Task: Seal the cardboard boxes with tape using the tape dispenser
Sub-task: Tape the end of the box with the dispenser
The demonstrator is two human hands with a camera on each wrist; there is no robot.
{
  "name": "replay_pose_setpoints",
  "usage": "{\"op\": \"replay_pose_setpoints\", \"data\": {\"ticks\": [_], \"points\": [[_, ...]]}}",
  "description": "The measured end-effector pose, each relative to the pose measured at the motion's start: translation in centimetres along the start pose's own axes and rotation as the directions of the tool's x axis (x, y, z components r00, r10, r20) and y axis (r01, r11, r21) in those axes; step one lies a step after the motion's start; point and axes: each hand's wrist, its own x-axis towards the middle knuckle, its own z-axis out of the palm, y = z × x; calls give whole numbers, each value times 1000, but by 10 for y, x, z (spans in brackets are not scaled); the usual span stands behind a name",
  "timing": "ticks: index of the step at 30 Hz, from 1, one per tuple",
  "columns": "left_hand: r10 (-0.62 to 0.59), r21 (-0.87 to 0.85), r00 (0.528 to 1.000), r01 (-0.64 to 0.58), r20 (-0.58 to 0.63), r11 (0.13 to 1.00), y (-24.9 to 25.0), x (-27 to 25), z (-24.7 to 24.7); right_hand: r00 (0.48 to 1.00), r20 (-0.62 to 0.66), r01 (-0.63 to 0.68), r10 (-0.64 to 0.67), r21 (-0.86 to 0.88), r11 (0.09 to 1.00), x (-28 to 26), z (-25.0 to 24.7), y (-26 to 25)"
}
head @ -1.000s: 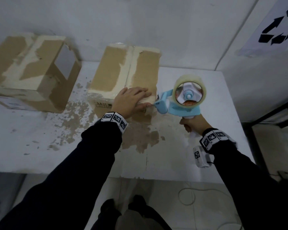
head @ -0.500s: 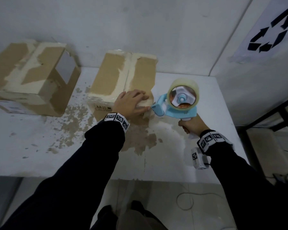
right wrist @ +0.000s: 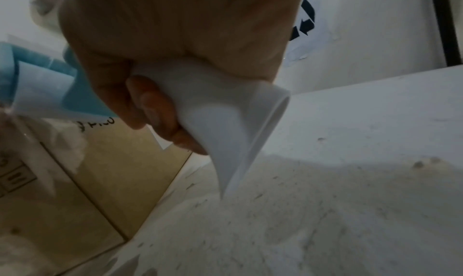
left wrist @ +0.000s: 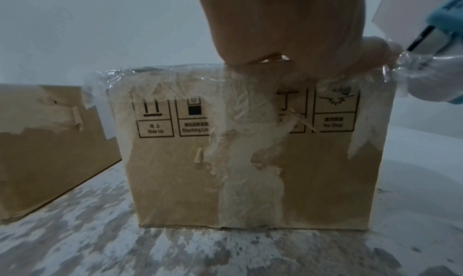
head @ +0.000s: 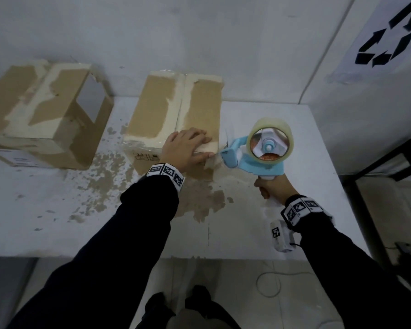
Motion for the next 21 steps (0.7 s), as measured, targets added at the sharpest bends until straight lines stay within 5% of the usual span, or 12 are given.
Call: {"op": "replay_pose_setpoints", "data": {"ticks": [8,16,21], "points": [[-8,11,1000,8,1,1000,3,-1,-2,977,-73,181,-200,-212,960,1,1,-8],[-11,30,1000,11,11,999,5,0,-3,953,49,284,-298,-480,830,8,-19,-30],[6,19,1000,-6,12,1000,4,0,-5,949,57,304,-310,-434,848,3,-27,-23]]}}
